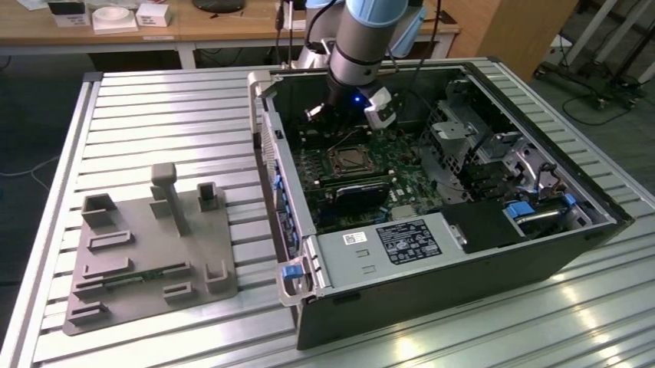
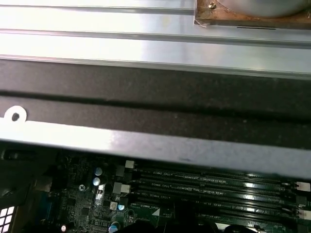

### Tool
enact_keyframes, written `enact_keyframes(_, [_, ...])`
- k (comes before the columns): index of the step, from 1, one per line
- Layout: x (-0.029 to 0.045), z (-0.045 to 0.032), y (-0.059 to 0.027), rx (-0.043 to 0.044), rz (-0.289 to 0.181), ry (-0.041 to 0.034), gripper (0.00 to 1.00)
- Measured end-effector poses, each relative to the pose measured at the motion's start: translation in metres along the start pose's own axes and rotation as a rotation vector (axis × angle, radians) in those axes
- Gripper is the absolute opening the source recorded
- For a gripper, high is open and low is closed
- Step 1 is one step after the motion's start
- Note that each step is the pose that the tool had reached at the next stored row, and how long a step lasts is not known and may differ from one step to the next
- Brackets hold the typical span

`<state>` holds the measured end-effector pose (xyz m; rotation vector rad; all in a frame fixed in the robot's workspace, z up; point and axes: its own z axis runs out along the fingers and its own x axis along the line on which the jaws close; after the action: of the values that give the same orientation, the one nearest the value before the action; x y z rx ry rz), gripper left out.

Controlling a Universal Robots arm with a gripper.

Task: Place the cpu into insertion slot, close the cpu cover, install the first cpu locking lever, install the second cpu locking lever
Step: 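Install the first cpu locking lever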

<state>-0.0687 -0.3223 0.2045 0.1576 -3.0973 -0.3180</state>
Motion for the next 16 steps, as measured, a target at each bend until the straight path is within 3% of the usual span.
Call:
enact_keyframes(5, [-0.0011, 0.0000, -0.0001, -0.0138, -0.011, 0.0008, 0.11])
enact_keyframes(16, [-0.0025, 0.0001, -0.0004, -0.0142, -0.012, 0.0009, 0.11])
